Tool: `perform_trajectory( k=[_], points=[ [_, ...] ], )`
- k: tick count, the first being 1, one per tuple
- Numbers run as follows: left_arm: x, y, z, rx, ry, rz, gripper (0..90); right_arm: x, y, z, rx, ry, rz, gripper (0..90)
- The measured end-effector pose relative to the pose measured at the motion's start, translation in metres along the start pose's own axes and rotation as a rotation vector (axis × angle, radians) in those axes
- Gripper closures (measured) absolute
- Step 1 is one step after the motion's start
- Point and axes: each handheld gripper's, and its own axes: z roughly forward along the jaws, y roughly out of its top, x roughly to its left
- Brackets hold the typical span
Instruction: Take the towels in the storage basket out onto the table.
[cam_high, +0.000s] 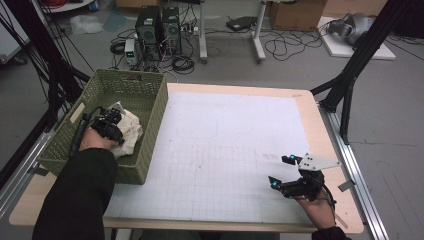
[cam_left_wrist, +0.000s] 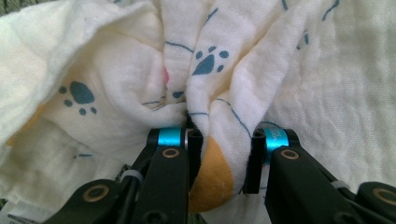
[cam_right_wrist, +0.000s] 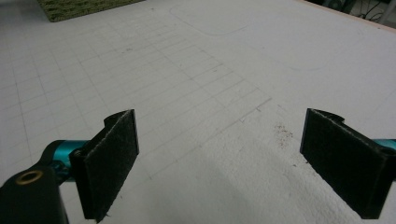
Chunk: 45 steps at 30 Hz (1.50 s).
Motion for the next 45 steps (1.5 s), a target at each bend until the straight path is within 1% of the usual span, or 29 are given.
perform_trajectory(
  k=[4,7,9,12,14,15,18,19,20,24,27,34,35,37,38,41,43,44,45],
  points=[
    [0.001,0.000,-0.001,-0.001,-0.012,-0.008,78.0,0.001,0.000,0.000,0.003,0.002,-0.009,10.6],
    [0.002,0.001,-0.004,-0.005,-0.020,-0.017,79.1,0.000,0.000,-0.001,0.001,0.000,-0.004,10.6],
    [0.001,0.002,-0.008,-0.029,-0.021,-0.016,79.5,0.000,-0.001,-0.001,0.000,0.001,-0.002,10.6],
    [0.003,0.002,-0.014,-0.058,-0.035,-0.023,79.7,-0.001,-0.001,-0.001,-0.002,0.002,-0.005,10.6],
    [0.004,0.000,-0.018,-0.084,-0.023,-0.024,79.7,0.000,0.000,0.000,0.005,0.006,-0.001,10.6],
    [0.004,0.000,-0.020,-0.094,-0.018,-0.022,79.7,0.000,0.000,0.000,0.004,0.005,-0.007,10.6],
    [0.006,-0.003,-0.028,-0.126,-0.027,-0.027,79.7,0.001,0.000,0.001,0.009,0.006,-0.010,10.6],
    [0.006,-0.003,-0.031,-0.137,-0.019,-0.026,79.7,0.001,0.000,0.001,0.008,0.006,-0.009,10.6],
    [0.007,-0.004,-0.034,-0.141,-0.015,-0.024,79.7,0.001,0.000,0.001,0.007,0.007,-0.008,10.6],
    [0.009,-0.006,-0.047,-0.183,-0.026,-0.032,79.7,0.001,0.001,0.001,0.007,0.006,-0.010,10.6],
    [0.011,-0.008,-0.053,-0.197,-0.029,-0.030,79.7,0.002,0.001,0.001,0.007,0.008,-0.012,10.6],
    [0.011,-0.010,-0.058,-0.223,-0.060,-0.034,79.7,0.001,0.001,0.001,0.000,0.007,-0.013,10.6],
    [0.011,-0.010,-0.059,-0.226,-0.065,-0.039,79.7,0.001,0.001,0.001,0.000,0.006,-0.014,10.6],
    [0.012,-0.010,-0.060,-0.235,-0.069,-0.037,79.7,0.001,0.001,0.000,0.001,0.005,-0.009,10.6],
    [0.012,-0.010,-0.061,-0.240,-0.081,-0.040,79.7,0.001,0.001,0.000,0.001,0.006,-0.010,10.6],
    [0.014,-0.011,-0.063,-0.252,-0.098,-0.046,79.7,0.001,0.001,0.000,0.001,0.006,-0.010,10.6],
    [0.015,-0.012,-0.064,-0.259,-0.118,-0.054,79.6,0.001,0.001,0.000,0.002,0.006,-0.006,10.6],
    [0.016,-0.013,-0.064,-0.257,-0.126,-0.051,79.6,0.001,0.001,0.001,0.002,0.006,-0.007,10.6],
    [0.016,-0.013,-0.064,-0.257,-0.126,-0.053,79.6,0.001,0.002,0.001,0.001,0.007,-0.009,10.6]
  ],
)
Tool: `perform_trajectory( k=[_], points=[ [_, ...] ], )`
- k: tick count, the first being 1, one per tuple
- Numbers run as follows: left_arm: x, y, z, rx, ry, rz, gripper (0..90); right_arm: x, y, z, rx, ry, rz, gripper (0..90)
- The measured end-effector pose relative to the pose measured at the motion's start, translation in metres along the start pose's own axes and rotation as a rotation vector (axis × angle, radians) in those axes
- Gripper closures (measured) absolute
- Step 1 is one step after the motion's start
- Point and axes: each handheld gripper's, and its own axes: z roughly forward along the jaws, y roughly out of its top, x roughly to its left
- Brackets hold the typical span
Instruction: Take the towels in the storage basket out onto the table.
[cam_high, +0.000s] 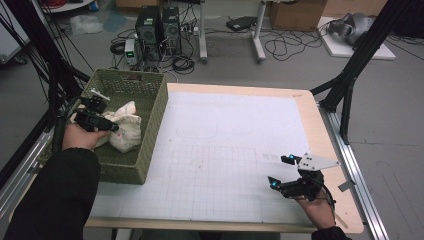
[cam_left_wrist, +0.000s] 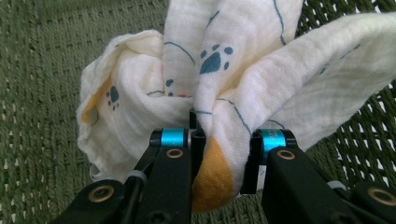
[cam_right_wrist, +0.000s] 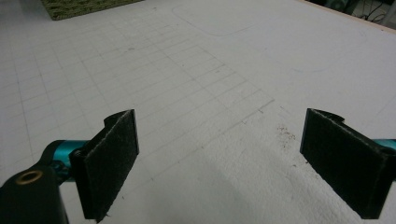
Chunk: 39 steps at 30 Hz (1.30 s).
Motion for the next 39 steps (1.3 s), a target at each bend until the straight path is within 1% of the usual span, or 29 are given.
perform_trajectory(
  k=[1,3,5,11,13,15,17,19,20,21,22,23,24,26,27,28,29,31,36,39],
  points=[
    [0.000,0.000,0.000,-0.002,0.000,-0.002,79.6,0.000,0.000,0.000,0.000,-0.001,-0.001,10.6],
    [0.002,-0.002,-0.001,-0.008,-0.013,-0.012,79.6,0.000,0.000,0.000,0.000,-0.001,-0.001,10.6],
    [0.004,-0.003,-0.001,-0.012,-0.013,-0.021,79.6,0.000,0.000,0.000,0.000,-0.001,-0.001,10.6],
    [0.010,-0.007,-0.005,-0.052,-0.056,-0.072,79.6,0.000,0.000,0.000,0.001,-0.001,0.002,10.6],
    [0.012,-0.008,-0.006,-0.068,-0.069,-0.087,79.6,0.000,0.000,0.000,-0.003,0.000,-0.003,10.6],
    [0.016,-0.010,-0.007,-0.093,-0.111,-0.124,79.6,0.000,0.000,0.000,-0.002,0.001,-0.001,10.6],
    [0.020,-0.012,-0.008,-0.132,-0.154,-0.175,79.6,0.000,0.000,0.000,-0.002,-0.001,-0.004,10.6],
    [0.023,-0.015,-0.008,-0.154,-0.197,-0.206,79.6,0.000,0.000,0.000,-0.002,0.000,-0.001,10.6],
    [0.025,-0.016,-0.008,-0.171,-0.228,-0.221,79.6,-0.001,0.000,0.000,-0.004,-0.002,-0.004,10.6],
    [0.027,-0.017,-0.008,-0.183,-0.250,-0.231,79.6,-0.001,0.000,0.000,-0.004,-0.002,-0.005,10.6],
    [0.028,-0.018,-0.008,-0.204,-0.271,-0.251,79.6,-0.001,0.000,0.000,-0.004,-0.002,-0.006,10.6],
    [0.030,-0.020,-0.009,-0.222,-0.300,-0.270,79.6,0.000,0.000,0.000,-0.003,-0.002,-0.005,10.6],
    [0.031,-0.020,-0.009,-0.232,-0.312,-0.280,79.6,-0.001,0.000,0.000,-0.004,-0.002,-0.006,10.6],
    [0.032,-0.020,-0.010,-0.264,-0.349,-0.299,79.6,-0.001,0.001,0.000,-0.007,-0.005,-0.006,10.6],
    [0.032,-0.020,-0.010,-0.284,-0.371,-0.316,79.6,-0.001,0.001,0.000,-0.007,-0.004,-0.008,10.6],
    [0.033,-0.021,-0.011,-0.305,-0.402,-0.334,79.6,-0.001,0.001,0.000,-0.008,-0.005,-0.007,10.6],
    [0.033,-0.021,-0.010,-0.317,-0.418,-0.343,79.6,-0.001,0.001,-0.001,-0.006,-0.006,-0.004,10.6],
    [0.033,-0.022,-0.008,-0.349,-0.463,-0.376,79.6,-0.001,0.001,-0.001,-0.005,-0.005,-0.003,10.6],
    [0.032,-0.023,-0.004,-0.370,-0.516,-0.402,79.7,-0.001,0.001,-0.001,-0.008,-0.005,-0.002,10.6],
    [0.033,-0.022,-0.005,-0.411,-0.568,-0.434,79.7,-0.002,0.000,-0.001,-0.009,-0.007,-0.005,10.6]
  ],
)
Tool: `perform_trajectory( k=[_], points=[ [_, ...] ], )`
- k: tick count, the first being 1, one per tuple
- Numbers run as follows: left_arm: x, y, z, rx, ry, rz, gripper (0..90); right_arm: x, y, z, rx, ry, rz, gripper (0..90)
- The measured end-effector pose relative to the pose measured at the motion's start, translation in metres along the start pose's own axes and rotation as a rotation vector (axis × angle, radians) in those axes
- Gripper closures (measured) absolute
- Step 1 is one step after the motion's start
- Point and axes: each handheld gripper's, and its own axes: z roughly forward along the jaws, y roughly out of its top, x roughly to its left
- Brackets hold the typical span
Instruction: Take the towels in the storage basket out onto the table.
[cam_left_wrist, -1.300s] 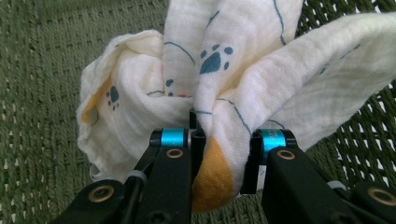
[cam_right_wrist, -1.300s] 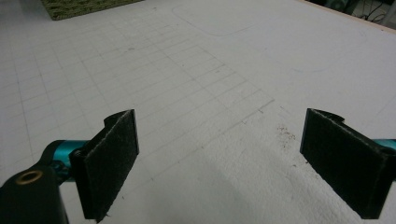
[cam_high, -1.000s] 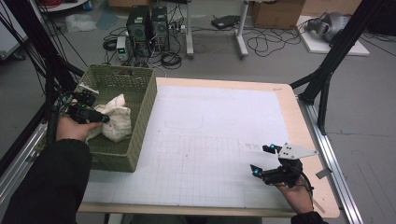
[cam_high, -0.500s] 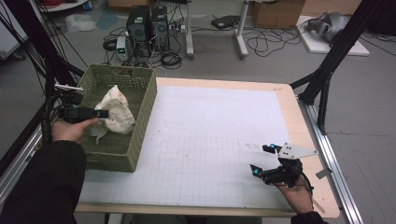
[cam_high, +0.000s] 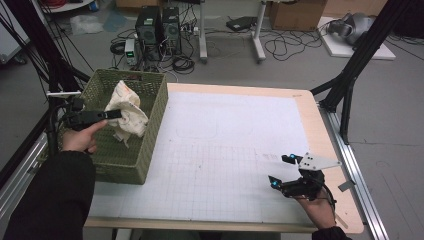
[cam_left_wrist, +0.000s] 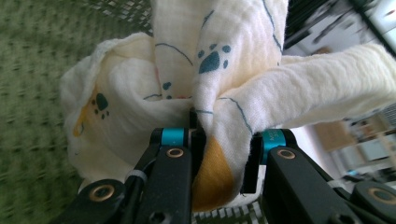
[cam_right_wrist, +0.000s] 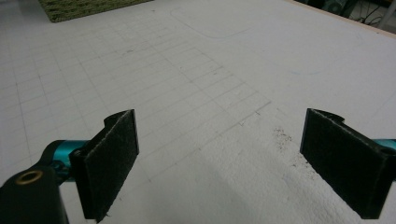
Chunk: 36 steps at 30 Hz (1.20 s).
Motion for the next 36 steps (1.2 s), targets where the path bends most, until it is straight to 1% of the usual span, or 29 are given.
perform_trajectory(
  k=[1,2,4,6,7,9,10,12,14,15,16,20,22,24,26,29,36],
  points=[
    [0.000,0.001,-0.001,-0.013,-0.018,-0.010,79.8,0.000,0.000,0.000,0.000,0.000,0.000,10.6],
    [-0.001,0.002,-0.002,-0.022,-0.026,-0.013,79.9,0.000,0.000,0.000,0.000,0.000,0.000,10.6],
    [-0.003,0.003,-0.002,-0.017,-0.032,-0.010,80.0,0.000,0.000,0.000,0.000,0.001,0.001,10.6],
    [-0.004,0.004,-0.003,-0.026,-0.049,-0.014,80.0,0.000,0.000,0.000,0.001,0.000,0.000,10.6],
    [-0.004,0.004,-0.004,-0.028,-0.059,-0.011,80.0,0.000,0.000,0.000,0.000,0.000,0.000,10.6],
    [-0.007,0.005,-0.004,-0.023,-0.059,-0.005,80.1,0.000,0.000,0.000,0.003,0.003,0.004,10.6],
    [-0.009,0.006,-0.005,-0.021,-0.067,-0.001,80.1,0.000,0.000,0.000,0.003,0.002,0.003,10.6],
    [-0.014,0.009,-0.005,-0.016,-0.082,0.012,80.2,0.000,0.000,0.000,0.004,0.002,0.002,10.6],
    [-0.019,0.011,-0.004,-0.014,-0.101,0.014,80.3,0.000,0.000,0.000,0.003,0.001,0.003,10.6],
    [-0.022,0.012,-0.004,-0.004,-0.100,0.028,80.3,0.000,0.000,0.000,0.003,0.001,0.002,10.6],
    [-0.024,0.013,-0.003,0.001,-0.104,0.027,80.3,0.000,0.000,0.000,0.004,0.001,0.005,10.6],
    [-0.033,0.016,0.000,0.010,-0.150,0.043,80.3,0.000,0.000,0.000,0.004,0.002,0.005,10.6],
    [-0.039,0.017,0.003,0.014,-0.173,0.051,80.3,0.000,0.000,0.000,0.002,0.001,0.002,10.6],
    [-0.046,0.018,0.006,0.027,-0.181,0.067,80.3,0.000,0.000,0.000,0.003,0.001,0.004,10.6],
    [-0.053,0.018,0.011,0.038,-0.203,0.080,80.4,0.000,0.001,0.000,0.004,0.001,0.004,10.6],
    [-0.065,0.019,0.018,0.050,-0.223,0.099,80.5,0.000,0.001,0.000,0.003,0.001,0.004,10.6],
    [-0.091,0.018,0.039,0.111,-0.256,0.156,80.9,0.000,0.001,0.000,-0.005,0.001,-0.001,10.6]
  ],
)
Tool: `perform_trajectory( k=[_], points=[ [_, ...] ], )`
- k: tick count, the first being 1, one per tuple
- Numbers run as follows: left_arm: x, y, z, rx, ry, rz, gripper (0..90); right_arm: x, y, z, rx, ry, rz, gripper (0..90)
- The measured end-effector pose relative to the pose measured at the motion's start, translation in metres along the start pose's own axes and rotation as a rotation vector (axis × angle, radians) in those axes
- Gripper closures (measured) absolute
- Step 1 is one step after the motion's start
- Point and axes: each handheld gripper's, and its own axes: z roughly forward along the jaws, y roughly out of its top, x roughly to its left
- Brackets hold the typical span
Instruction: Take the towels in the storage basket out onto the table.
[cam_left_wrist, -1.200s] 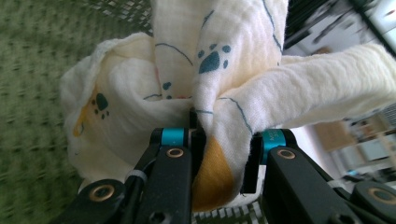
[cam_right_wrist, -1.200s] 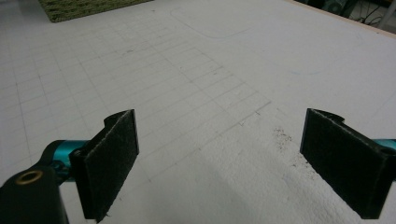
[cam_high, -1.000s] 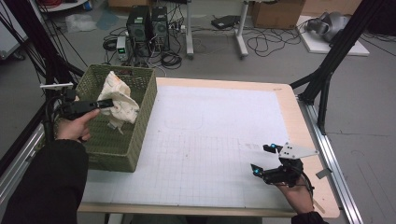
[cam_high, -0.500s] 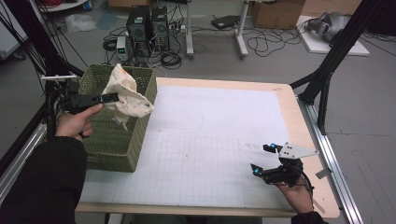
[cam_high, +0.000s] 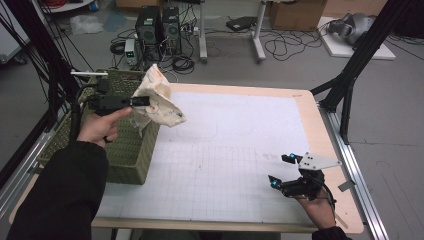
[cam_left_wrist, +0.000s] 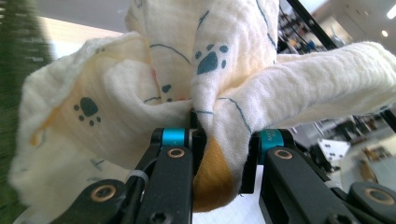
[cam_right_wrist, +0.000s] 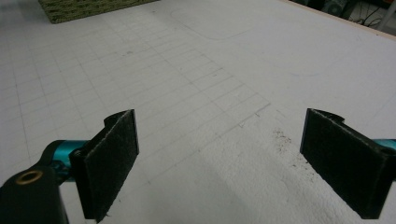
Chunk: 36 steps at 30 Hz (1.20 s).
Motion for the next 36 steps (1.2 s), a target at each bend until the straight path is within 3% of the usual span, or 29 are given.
perform_trajectory(
  k=[5,18,27,34,36],
  points=[
    [-0.012,0.000,0.023,0.056,0.003,0.038,80.9,0.000,0.000,0.000,0.001,0.002,-0.002,10.6],
    [-0.035,-0.015,0.085,0.187,-0.040,0.093,80.9,0.001,0.002,-0.001,-0.009,0.007,-0.002,10.6],
    [-0.056,-0.048,0.145,0.314,-0.002,0.167,80.8,0.002,0.004,-0.002,-0.025,0.016,0.000,10.6],
    [-0.050,-0.077,0.193,0.376,0.026,0.153,80.5,0.004,0.005,0.001,-0.016,0.027,-0.002,11.0],
    [-0.046,-0.085,0.209,0.399,0.031,0.140,80.2,0.004,0.006,0.001,-0.014,0.035,-0.009,15.2]
  ],
)
